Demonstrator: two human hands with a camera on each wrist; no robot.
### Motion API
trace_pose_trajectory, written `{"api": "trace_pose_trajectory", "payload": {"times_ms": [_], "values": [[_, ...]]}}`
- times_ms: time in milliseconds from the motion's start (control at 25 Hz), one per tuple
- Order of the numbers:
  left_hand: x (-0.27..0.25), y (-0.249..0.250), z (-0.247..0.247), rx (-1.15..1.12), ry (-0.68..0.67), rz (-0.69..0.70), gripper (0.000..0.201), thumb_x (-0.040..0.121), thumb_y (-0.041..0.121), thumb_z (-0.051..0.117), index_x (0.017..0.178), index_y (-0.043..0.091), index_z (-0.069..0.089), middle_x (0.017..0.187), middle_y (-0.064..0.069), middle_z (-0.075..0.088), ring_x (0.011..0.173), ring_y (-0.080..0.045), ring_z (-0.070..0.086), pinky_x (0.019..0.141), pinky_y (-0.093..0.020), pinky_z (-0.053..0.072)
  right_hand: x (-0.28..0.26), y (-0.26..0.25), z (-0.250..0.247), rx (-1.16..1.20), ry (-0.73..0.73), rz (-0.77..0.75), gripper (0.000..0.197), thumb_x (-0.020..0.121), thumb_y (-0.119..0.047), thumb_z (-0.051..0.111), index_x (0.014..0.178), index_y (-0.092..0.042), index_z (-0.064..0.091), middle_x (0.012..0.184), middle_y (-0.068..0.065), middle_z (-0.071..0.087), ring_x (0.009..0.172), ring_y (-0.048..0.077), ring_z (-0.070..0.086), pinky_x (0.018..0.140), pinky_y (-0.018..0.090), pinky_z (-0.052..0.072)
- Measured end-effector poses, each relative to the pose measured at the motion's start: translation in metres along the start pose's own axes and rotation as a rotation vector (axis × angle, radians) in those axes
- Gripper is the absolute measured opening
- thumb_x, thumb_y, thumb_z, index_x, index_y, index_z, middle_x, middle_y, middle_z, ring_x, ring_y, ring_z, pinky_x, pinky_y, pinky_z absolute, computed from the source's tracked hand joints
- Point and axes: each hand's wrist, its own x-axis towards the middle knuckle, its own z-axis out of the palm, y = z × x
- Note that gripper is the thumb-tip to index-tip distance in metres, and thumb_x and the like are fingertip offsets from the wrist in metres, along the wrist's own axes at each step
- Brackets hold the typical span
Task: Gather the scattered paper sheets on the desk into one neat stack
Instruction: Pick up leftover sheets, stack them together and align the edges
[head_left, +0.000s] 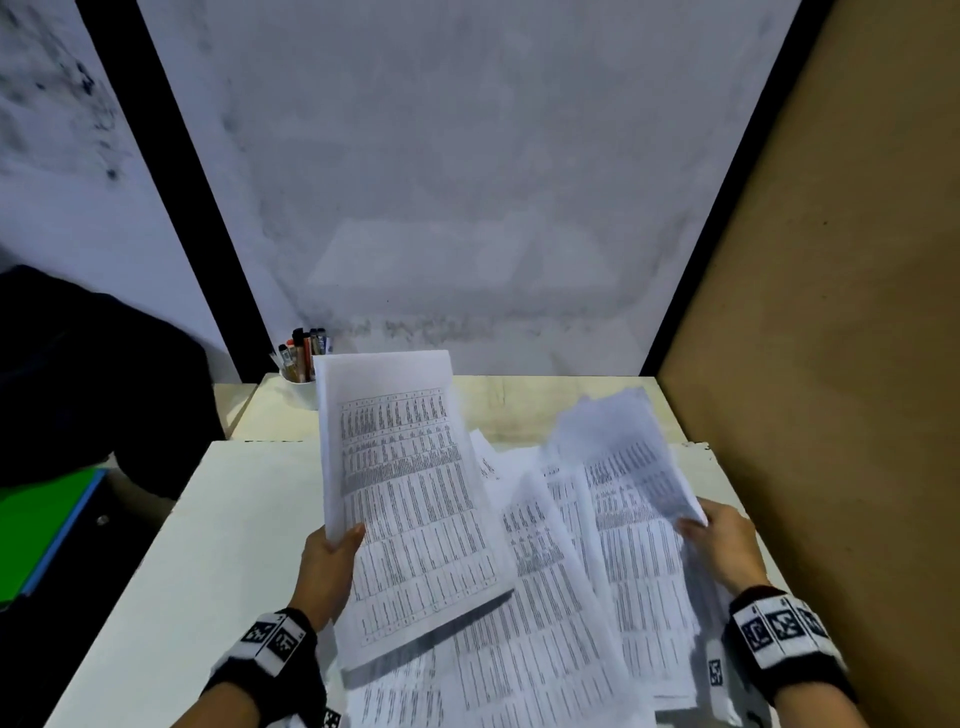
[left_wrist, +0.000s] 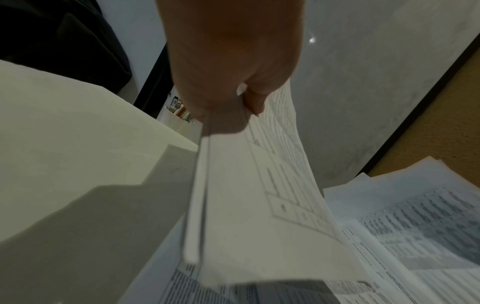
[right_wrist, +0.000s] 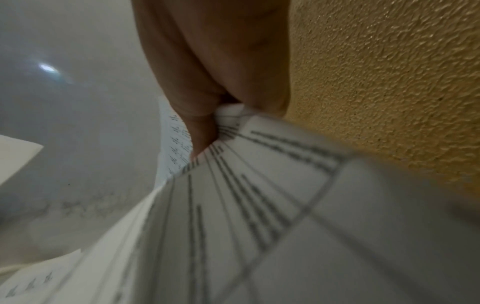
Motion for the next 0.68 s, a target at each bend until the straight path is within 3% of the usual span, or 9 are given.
{"api": "trace_pose_trajectory", "payload": {"times_ms": [80, 240, 360, 440, 560, 640, 680], "values": [[0.002, 0.000, 0.002, -0.008, -0.013, 0.009, 0.022, 0.092, 0.013, 0.049, 0.095, -0.005, 0.061, 0.084, -0.018, 0.067, 0.080, -0.035, 0.065, 0.064, -0.030, 0.051, -0.003, -0.012, -0.014, -0.018, 0.031, -0.022, 0.021, 0.086, -0.003, 0.056, 0.104, -0.001, 0.067, 0.083, 0.014, 0.065, 0.080, 0.030, 0.061, 0.074, 0.038, 0.051], [0.005, 0.004, 0.005, -0.051, -0.028, 0.022, 0.023, 0.092, 0.013, 0.049, 0.097, -0.006, 0.060, 0.089, -0.024, 0.067, 0.085, -0.039, 0.065, 0.069, -0.035, 0.052, -0.013, -0.047, -0.061, -0.055, 0.206, -0.068, 0.027, 0.087, -0.003, 0.056, 0.111, -0.001, 0.067, 0.082, 0.015, 0.064, 0.077, 0.026, 0.058, 0.067, 0.029, 0.039], [0.005, 0.007, 0.008, -0.061, -0.046, 0.035, 0.027, 0.092, 0.014, 0.048, 0.098, -0.010, 0.059, 0.092, -0.028, 0.066, 0.088, -0.043, 0.064, 0.069, -0.035, 0.053, -0.027, -0.072, -0.101, 0.015, 0.396, -0.106, 0.030, 0.089, -0.005, 0.055, 0.118, -0.002, 0.062, 0.076, 0.011, 0.057, 0.058, 0.022, 0.046, 0.046, 0.029, 0.035], [0.000, 0.015, 0.011, -0.062, -0.064, 0.048, 0.026, 0.092, 0.014, 0.049, 0.098, -0.009, 0.059, 0.085, -0.022, 0.066, 0.082, -0.038, 0.065, 0.060, -0.030, 0.054, -0.035, -0.081, -0.125, 0.170, 0.467, -0.184, 0.024, 0.088, -0.006, 0.056, 0.110, -0.006, 0.067, 0.069, 0.008, 0.059, 0.050, 0.018, 0.045, 0.038, 0.023, 0.036], [-0.007, 0.036, 0.020, -0.107, -0.157, 0.065, 0.021, 0.092, 0.016, 0.049, 0.105, 0.003, 0.059, 0.085, -0.006, 0.066, 0.076, -0.018, 0.064, 0.056, -0.019, 0.052, -0.037, -0.080, -0.144, 0.614, 0.446, -0.283, 0.023, 0.083, -0.005, 0.061, 0.071, -0.024, 0.068, 0.050, -0.018, 0.063, 0.042, -0.003, 0.051, 0.043, 0.010, 0.041], [-0.013, 0.053, 0.029, -0.094, -0.248, 0.081, 0.020, 0.091, 0.017, 0.050, 0.107, 0.008, 0.059, 0.088, -0.002, 0.067, 0.079, -0.013, 0.065, 0.060, -0.018, 0.054, -0.038, -0.076, -0.128, 0.820, 0.311, -0.237, 0.007, 0.079, -0.015, 0.068, 0.075, -0.020, 0.066, 0.056, -0.022, 0.069, 0.051, -0.005, 0.062, 0.053, 0.015, 0.053], [-0.013, 0.059, 0.034, -0.087, -0.293, 0.085, 0.020, 0.091, 0.018, 0.051, 0.106, 0.009, 0.060, 0.089, -0.001, 0.068, 0.080, -0.015, 0.066, 0.064, -0.019, 0.055, -0.037, -0.071, -0.111, 0.858, 0.197, -0.209, 0.018, 0.071, -0.027, 0.075, 0.082, -0.016, 0.066, 0.064, -0.018, 0.073, 0.060, -0.001, 0.067, 0.058, 0.019, 0.056]]}}
